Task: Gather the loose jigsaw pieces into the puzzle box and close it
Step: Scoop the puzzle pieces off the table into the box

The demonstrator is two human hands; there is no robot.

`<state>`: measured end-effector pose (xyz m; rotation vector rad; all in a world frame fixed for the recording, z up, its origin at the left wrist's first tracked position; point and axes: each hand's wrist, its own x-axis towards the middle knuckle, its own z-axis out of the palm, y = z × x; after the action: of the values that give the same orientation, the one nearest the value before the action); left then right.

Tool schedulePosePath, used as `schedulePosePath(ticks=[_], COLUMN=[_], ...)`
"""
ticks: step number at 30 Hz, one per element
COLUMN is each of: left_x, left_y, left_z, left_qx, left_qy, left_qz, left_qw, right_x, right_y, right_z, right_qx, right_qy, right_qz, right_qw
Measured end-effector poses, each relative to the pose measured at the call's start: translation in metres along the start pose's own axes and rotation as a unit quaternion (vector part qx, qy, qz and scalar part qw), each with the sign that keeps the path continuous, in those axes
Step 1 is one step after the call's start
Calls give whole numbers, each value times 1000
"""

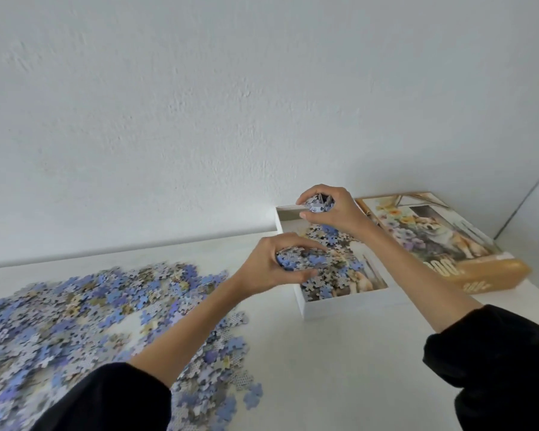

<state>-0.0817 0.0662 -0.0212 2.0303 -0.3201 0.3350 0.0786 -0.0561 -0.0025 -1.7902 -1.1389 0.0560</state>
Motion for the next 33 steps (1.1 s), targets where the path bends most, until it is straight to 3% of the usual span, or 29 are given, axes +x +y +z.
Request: schedulePosePath(ticks=[7,10,14,22,28,33], left_x=[47,59,67,67,57,48], left_y=[-32,-43,-59,-62,-53,-40], left_z=[40,48,58,57,47,30], left_qx=[26,144,293,317,269,233], left_qy=[-23,-60,-166,-139,-139,-112], left_qz=[-5,-18,-29,-6,-3,25], left_qw=[999,988,941,938,953,966], right_x=[4,3,3,5,0,2], right_y=[55,76,91,96,87,79], right_z=[-17,-20,-20,-15,-16,-18], right_qx=[-21,-37,-40,-86,-48,-103], right_qy=[-21,-48,-94,-93,-60,-36], right_qz=[42,62,96,102,142,138], right_qw=[999,996,990,987,987,984])
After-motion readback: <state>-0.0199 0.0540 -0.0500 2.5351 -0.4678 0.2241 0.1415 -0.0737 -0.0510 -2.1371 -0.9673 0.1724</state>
